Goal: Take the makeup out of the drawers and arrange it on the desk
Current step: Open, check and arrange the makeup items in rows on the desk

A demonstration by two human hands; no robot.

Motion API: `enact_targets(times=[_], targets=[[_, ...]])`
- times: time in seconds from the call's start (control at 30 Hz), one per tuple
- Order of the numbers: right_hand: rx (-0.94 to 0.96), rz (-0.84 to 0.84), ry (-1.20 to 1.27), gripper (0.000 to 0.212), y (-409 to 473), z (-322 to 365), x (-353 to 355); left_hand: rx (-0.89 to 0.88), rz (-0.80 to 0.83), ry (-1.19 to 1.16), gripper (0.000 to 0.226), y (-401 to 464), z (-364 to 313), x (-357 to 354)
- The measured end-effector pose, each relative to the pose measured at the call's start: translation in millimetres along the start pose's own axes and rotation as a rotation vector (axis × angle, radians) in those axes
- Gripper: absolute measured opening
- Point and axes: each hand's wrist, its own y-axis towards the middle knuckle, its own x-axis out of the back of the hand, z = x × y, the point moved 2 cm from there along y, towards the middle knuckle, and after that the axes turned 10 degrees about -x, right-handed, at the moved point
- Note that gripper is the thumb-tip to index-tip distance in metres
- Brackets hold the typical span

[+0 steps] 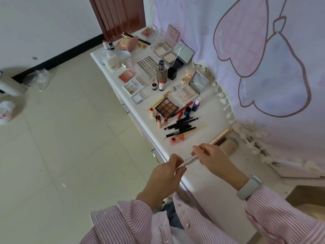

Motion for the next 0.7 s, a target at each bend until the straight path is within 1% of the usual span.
enact_targets(times=[0.07,0.1,0.17,0.27,0.37,0.43,0.53,0.63,0.7], targets=[[0.043,-0.004,0.026,0.015,-8.4,5.2,-2.8,0.003,-0.029,-0.035,0.021,-7.7,0.1,7.0],[0.053,0.017,0.052,0.015,-13.5,8.8,-4.7,0.005,-0.057,-0.042,0.022,-12.6,0.3,11.7],[0.027,0.061,0.14,0.014,-23.3,14.7,-9.8,-0.005,-0.137,-0.054,0.025,-23.4,1.7,21.7],[0.005,0.083,0.157,0.025,-38.1,21.6,-22.7,-0.035,-0.205,-0.092,0.025,-39.9,1.9,33.1],[0.079,0.054,0.103,0.019,-53.0,22.9,-30.8,-0.064,-0.173,-0.087,0.023,-57.4,1.9,38.5],[0.107,0.039,0.098,0.017,-62.1,19.6,-26.1,-0.048,-0.122,-0.082,0.022,-69.2,6.9,41.3],[0.113,0.064,0.06,0.021,-71.3,9.7,-12.1,-0.005,-0.063,-0.106,0.021,-79.2,17.1,42.7],[0.126,0.102,0.004,0.025,-75.5,2.5,0.4,0.012,-0.032,-0.132,0.023,-80.3,15.2,38.6],[0.144,0.097,-0.007,0.026,-73.1,1.0,11.9,0.024,-0.026,-0.141,0.022,-76.5,11.8,34.9]])
